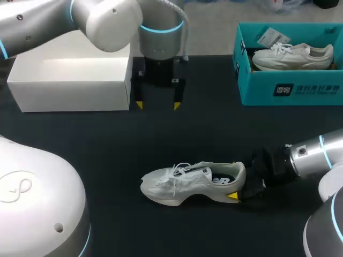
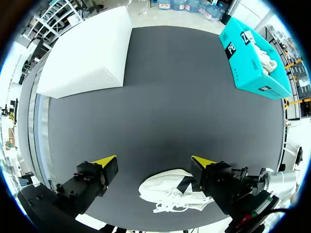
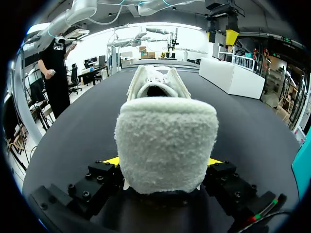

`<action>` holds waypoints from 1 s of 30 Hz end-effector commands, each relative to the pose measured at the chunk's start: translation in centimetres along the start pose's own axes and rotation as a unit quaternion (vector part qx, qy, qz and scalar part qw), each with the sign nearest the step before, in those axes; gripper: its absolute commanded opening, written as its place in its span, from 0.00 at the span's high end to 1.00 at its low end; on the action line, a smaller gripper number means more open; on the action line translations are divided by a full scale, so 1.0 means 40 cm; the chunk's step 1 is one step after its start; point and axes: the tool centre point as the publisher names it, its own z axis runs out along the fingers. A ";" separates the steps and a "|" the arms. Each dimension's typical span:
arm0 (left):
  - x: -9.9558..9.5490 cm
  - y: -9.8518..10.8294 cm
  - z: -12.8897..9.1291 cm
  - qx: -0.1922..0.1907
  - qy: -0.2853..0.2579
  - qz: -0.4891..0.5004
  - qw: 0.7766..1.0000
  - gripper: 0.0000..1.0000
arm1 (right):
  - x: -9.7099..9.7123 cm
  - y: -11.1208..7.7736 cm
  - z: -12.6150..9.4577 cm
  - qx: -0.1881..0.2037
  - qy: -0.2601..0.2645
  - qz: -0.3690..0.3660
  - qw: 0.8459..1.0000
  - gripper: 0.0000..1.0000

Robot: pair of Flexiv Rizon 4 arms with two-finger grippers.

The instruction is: Take the shoe out of the shoebox, open the shoe tongue, remove and reinsert the insole, then place the shoe into the shoebox

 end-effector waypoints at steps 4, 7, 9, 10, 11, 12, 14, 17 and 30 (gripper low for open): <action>0.077 0.053 0.025 0.010 0.007 0.032 0.999 0.00 | 0.001 -0.003 0.017 0.001 -0.001 0.000 1.000 1.00; 0.099 0.083 0.033 0.005 0.010 0.038 0.999 0.00 | 0.001 -0.003 0.017 0.001 -0.001 0.000 1.000 1.00; 0.102 0.102 0.037 -0.008 0.012 0.032 0.999 0.00 | 0.001 -0.003 0.017 0.001 -0.001 0.000 1.000 1.00; 0.102 0.102 0.037 -0.008 0.012 0.032 0.999 0.00 | 0.001 -0.003 0.017 0.001 -0.001 0.000 1.000 1.00; 0.102 0.102 0.037 -0.008 0.012 0.032 0.999 0.00 | 0.001 -0.003 0.017 0.001 -0.001 0.000 1.000 1.00; 0.102 0.102 0.037 -0.008 0.012 0.032 0.999 0.00 | 0.001 -0.003 0.017 0.001 -0.001 0.000 1.000 1.00; 0.102 0.102 0.037 -0.008 0.012 0.032 0.999 0.00 | 0.001 -0.003 0.017 0.001 -0.001 0.000 1.000 1.00; 0.102 0.102 0.037 -0.008 0.012 0.032 0.999 0.00 | 0.001 -0.003 0.017 0.001 -0.001 0.000 1.000 1.00; 0.129 0.145 0.035 0.003 -0.007 0.022 1.000 0.00 | 0.001 -0.003 0.017 0.001 -0.001 0.000 1.000 1.00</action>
